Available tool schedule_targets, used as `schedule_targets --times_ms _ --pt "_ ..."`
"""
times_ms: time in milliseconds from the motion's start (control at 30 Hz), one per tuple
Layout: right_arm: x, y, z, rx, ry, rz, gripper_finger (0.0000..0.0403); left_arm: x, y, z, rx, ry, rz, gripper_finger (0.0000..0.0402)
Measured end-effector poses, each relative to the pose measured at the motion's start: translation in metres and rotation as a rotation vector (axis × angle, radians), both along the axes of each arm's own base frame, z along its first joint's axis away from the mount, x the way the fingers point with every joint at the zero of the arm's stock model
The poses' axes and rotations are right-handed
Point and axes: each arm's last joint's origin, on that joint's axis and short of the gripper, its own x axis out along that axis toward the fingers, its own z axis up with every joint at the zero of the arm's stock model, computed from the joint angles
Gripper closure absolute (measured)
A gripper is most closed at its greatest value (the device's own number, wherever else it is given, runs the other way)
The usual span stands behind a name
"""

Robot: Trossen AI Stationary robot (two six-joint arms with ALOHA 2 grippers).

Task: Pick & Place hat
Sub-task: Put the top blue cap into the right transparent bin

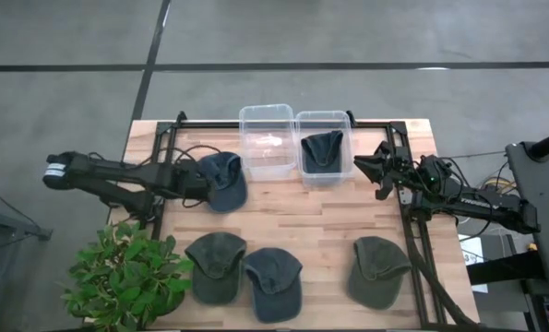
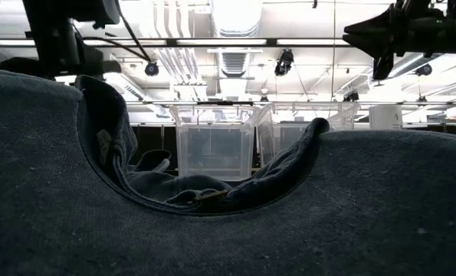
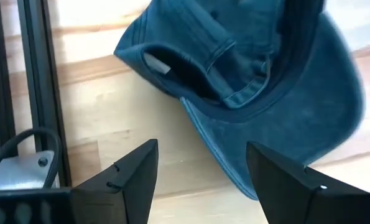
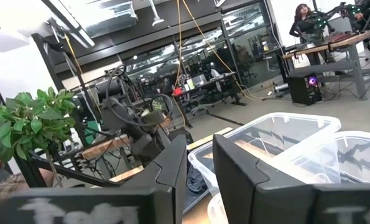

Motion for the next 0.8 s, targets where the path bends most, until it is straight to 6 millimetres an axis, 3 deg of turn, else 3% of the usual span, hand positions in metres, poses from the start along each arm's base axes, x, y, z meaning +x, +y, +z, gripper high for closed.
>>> schedule_targets --times_ms 433,800 --pt "0.000 0.000 0.000 0.003 0.001 0.002 0.0330 0.025 0.000 -0.031 0.027 0.152 0.066 0.0165" --pt "0.000 0.000 0.000 0.004 0.001 0.002 0.0324 0.033 0.000 -0.039 -0.016 0.097 0.193 0.0165"
